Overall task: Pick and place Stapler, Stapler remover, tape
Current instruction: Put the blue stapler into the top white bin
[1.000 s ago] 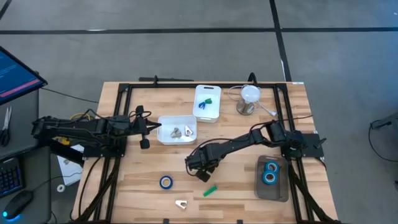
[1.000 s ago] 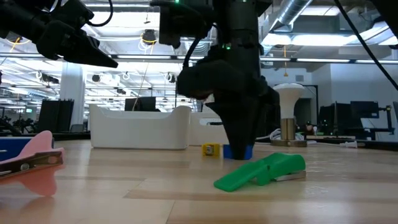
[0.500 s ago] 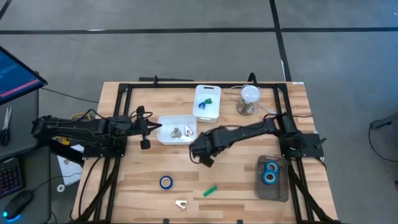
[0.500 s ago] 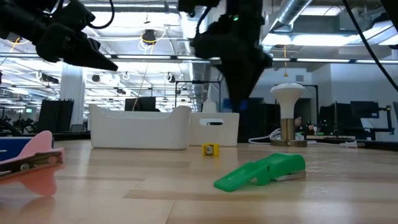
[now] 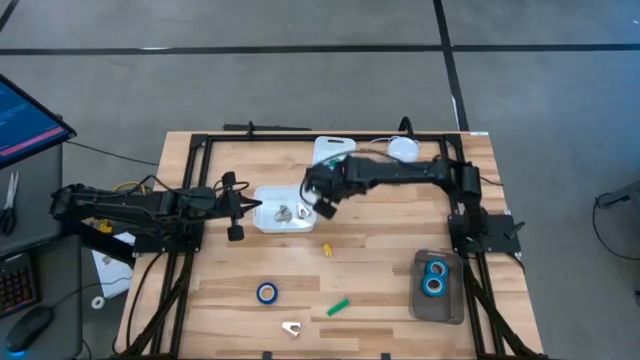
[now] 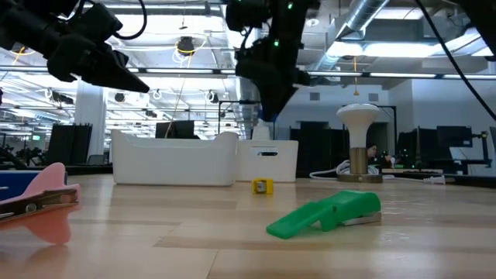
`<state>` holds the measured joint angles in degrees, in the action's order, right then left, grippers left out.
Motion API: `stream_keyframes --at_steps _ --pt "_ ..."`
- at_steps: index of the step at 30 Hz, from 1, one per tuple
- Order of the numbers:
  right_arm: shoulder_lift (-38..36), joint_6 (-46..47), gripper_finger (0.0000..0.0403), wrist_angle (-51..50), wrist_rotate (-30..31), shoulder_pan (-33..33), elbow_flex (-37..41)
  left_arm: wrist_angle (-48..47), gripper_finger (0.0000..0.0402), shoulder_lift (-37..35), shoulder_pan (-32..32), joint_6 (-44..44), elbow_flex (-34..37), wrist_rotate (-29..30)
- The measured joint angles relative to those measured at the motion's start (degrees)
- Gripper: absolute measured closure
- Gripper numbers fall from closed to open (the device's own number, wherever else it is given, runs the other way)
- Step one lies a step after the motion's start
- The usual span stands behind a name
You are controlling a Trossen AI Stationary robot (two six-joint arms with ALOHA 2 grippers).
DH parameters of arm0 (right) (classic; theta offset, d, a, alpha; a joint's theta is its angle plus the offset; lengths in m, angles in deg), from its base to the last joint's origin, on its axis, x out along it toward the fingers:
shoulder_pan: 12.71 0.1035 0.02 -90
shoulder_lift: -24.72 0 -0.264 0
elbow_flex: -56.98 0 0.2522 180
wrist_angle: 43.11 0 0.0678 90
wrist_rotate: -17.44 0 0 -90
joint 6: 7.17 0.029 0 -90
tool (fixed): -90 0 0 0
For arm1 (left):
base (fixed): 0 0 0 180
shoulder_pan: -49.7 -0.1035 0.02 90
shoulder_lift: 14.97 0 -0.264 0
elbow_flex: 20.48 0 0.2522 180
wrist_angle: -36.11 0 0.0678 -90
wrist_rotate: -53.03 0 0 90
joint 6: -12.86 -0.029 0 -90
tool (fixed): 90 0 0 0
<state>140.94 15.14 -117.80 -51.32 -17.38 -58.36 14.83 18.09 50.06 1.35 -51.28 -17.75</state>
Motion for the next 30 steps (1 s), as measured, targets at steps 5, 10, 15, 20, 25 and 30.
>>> stream_keyframes --at_steps 5,10,15,20,25,30 --pt "0.2 -4.7 0.0334 4.4 -0.2 -5.0 0.0 0.0 0.04 0.0 0.0 0.0 0.0 0.0" --pt "0.3 -5.9 0.0335 5.5 -0.6 -9.4 0.0 0.0 0.04 0.0 0.0 -0.1 0.0 0.0" --pt "0.3 -6.4 0.0336 7.2 -4.4 -12.8 0.2 0.1 0.04 0.0 0.0 -0.1 0.0 0.0" --pt "0.3 -6.8 0.0336 8.3 -7.1 -14.3 2.2 0.4 0.04 0.0 0.0 -0.2 0.0 0.0" --pt "0.3 -6.8 0.0337 9.4 -7.9 -14.3 4.5 0.5 0.04 0.0 0.0 -0.2 0.0 0.0" --pt "0.3 -6.8 0.0337 9.8 -9.5 -14.1 7.2 0.6 0.04 0.0 0.0 -0.2 0.0 0.0"
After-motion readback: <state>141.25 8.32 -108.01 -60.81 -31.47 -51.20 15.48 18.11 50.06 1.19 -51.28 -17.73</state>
